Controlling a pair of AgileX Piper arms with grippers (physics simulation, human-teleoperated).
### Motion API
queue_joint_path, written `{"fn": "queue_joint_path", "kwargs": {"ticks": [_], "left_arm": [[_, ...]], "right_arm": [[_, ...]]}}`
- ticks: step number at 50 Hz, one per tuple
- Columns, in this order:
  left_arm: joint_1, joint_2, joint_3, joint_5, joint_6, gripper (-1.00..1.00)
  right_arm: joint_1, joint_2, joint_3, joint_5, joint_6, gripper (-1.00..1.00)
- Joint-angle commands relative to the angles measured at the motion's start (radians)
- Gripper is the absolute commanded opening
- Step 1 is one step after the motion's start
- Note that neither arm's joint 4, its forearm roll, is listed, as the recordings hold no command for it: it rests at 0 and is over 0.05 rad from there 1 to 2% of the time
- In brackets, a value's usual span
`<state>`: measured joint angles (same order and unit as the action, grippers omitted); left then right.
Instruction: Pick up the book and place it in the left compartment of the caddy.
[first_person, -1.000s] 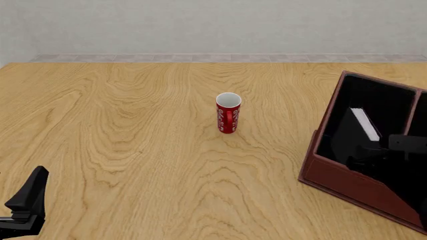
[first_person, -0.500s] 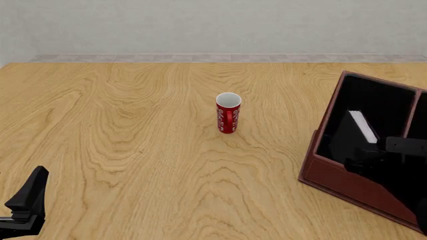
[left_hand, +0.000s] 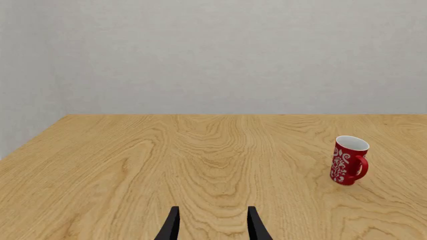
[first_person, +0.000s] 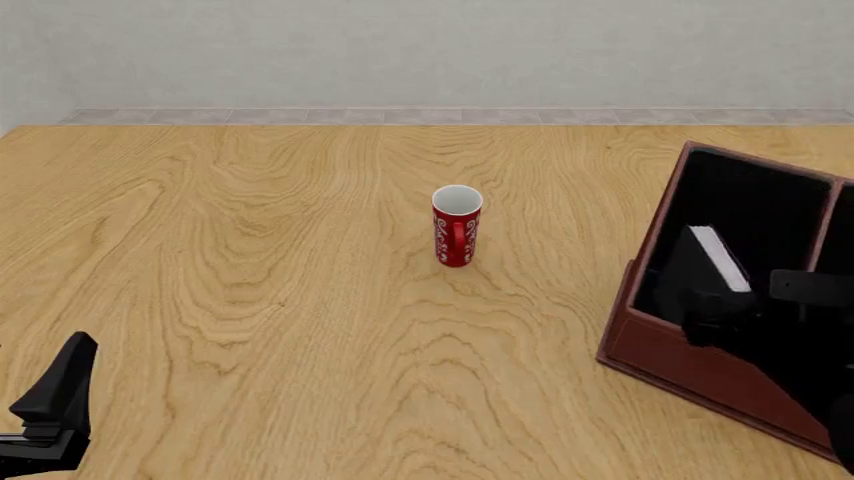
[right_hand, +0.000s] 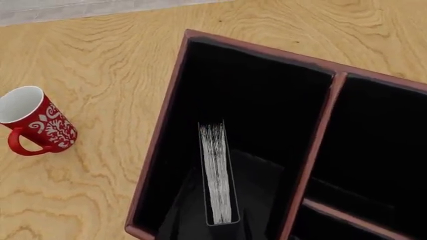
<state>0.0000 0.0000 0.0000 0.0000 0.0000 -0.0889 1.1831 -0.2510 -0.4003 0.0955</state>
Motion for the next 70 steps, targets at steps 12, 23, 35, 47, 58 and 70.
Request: {"fn": "queue_joint_path", "kwargs": {"ticks": [12, 23, 35, 47, 58, 70], "left_arm": [[0.000, 0.000, 0.000, 0.000, 0.000, 1.00], [0.000, 0.000, 0.000, 0.000, 0.000, 1.00], [0.000, 0.000, 0.000, 0.000, 0.000, 1.00], [0.000, 0.000, 0.000, 0.000, 0.000, 1.00], [0.000, 0.000, 0.000, 0.000, 0.000, 1.00], [0.000, 0.000, 0.000, 0.000, 0.000, 1.00]], "right_arm": [[-0.011, 0.004, -0.010, 0.010, -0.043, 1.00], [0.003, -0.050, -0.017, 0.062, -0.036, 1.00], [0.023, -0.119, -0.042, 0.133, -0.033, 1.00], [0.033, -0.149, -0.047, 0.161, -0.034, 1.00], [0.040, -0.197, -0.073, 0.220, -0.042, 1.00], [0.045, -0.246, -0.088, 0.271, -0.053, 1.00]]}}
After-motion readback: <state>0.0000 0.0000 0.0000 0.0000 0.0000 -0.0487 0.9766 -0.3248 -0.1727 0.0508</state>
